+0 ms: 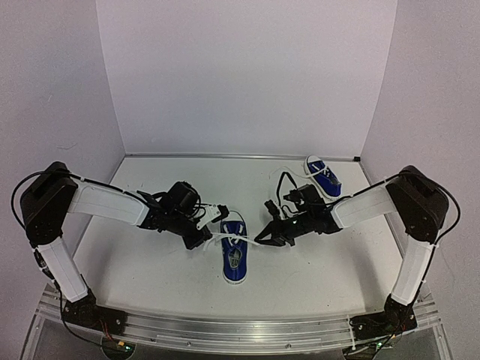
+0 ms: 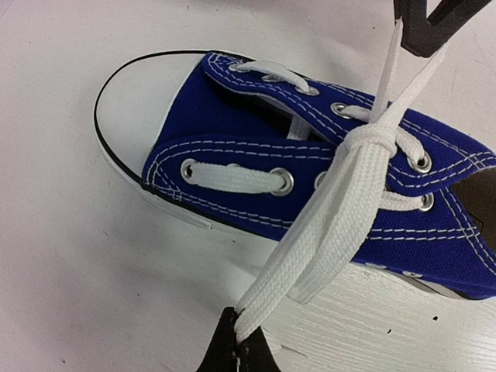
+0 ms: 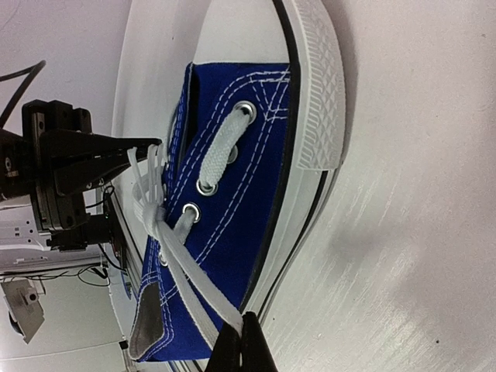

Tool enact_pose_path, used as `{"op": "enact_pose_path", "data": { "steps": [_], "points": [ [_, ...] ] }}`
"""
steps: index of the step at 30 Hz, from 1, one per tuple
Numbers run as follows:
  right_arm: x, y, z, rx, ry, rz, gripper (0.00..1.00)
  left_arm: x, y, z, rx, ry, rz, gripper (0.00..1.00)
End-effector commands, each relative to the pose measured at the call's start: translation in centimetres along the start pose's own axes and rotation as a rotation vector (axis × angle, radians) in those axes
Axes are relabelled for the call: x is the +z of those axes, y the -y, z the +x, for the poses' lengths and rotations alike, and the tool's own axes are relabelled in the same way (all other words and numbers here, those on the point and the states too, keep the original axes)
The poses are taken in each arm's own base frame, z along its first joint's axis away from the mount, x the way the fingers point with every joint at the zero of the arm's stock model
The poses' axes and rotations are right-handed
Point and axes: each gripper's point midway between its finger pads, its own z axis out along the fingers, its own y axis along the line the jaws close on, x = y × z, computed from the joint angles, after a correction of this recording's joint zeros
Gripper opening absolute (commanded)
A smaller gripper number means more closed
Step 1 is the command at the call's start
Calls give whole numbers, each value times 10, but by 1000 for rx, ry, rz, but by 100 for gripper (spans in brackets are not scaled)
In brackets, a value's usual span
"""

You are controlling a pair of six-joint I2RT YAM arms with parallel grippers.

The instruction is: Tie the shoes

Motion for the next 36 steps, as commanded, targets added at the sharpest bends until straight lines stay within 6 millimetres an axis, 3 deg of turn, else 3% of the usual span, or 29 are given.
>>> {"op": "enact_pose_path", "data": {
  "steps": [1,11,23,28,33,34,36],
  "points": [
    [-12,-2,-15,14,112,33,0,-11,-11,-3,-38,23,-44,0],
    [-17,24,-6,73,127,99,0,-15,-24,3,-101,-6,-68,0],
    [-24,32,-7,95,154,126,0,-23,-30,15,-149,-46,-87,0],
    [-23,28,-8,85,148,104,0,-22,-29,13,-152,-42,-74,0],
    [-16,-2,-16,20,119,7,1,-17,-20,0,-139,-10,-9,0],
    [-14,-8,-16,8,107,-11,7,-18,-18,-3,-137,2,6,4],
    [-13,-22,-20,-21,93,-52,31,-21,-16,-11,-133,22,19,19]
  ]
}}
